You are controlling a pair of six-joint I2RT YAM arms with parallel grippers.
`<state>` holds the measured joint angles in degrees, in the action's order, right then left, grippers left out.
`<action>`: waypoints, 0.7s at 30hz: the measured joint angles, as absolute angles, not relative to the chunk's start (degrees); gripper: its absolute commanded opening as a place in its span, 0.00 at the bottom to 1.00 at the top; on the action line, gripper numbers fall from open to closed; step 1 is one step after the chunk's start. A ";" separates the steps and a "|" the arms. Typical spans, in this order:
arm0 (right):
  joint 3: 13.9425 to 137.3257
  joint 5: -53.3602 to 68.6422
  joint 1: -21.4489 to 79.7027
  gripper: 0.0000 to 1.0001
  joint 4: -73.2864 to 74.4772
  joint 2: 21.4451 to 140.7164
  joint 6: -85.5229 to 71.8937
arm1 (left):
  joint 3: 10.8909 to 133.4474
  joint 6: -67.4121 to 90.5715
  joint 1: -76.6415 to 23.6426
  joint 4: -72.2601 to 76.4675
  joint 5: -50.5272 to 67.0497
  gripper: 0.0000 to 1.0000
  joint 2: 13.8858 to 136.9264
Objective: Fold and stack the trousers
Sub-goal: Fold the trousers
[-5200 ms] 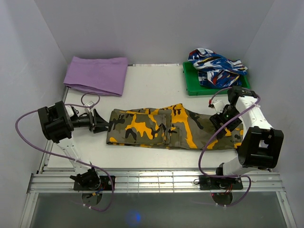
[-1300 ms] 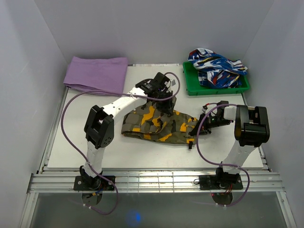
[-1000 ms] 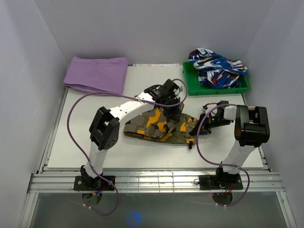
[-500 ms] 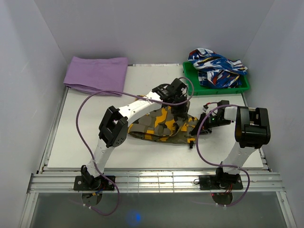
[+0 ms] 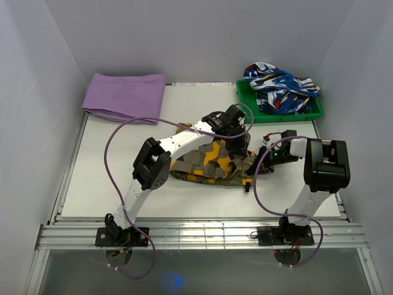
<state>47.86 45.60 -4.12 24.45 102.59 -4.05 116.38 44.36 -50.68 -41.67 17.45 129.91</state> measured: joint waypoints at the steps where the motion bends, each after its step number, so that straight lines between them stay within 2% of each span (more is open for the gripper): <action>1: 47.79 45.52 -4.12 0.08 24.40 102.48 -4.12 | 116.38 44.64 -50.78 -41.54 17.56 0.00 129.91; 21: 46.98 44.36 -4.12 0.08 23.57 101.16 -4.43 | 118.45 48.38 -52.73 -39.70 18.92 0.00 130.10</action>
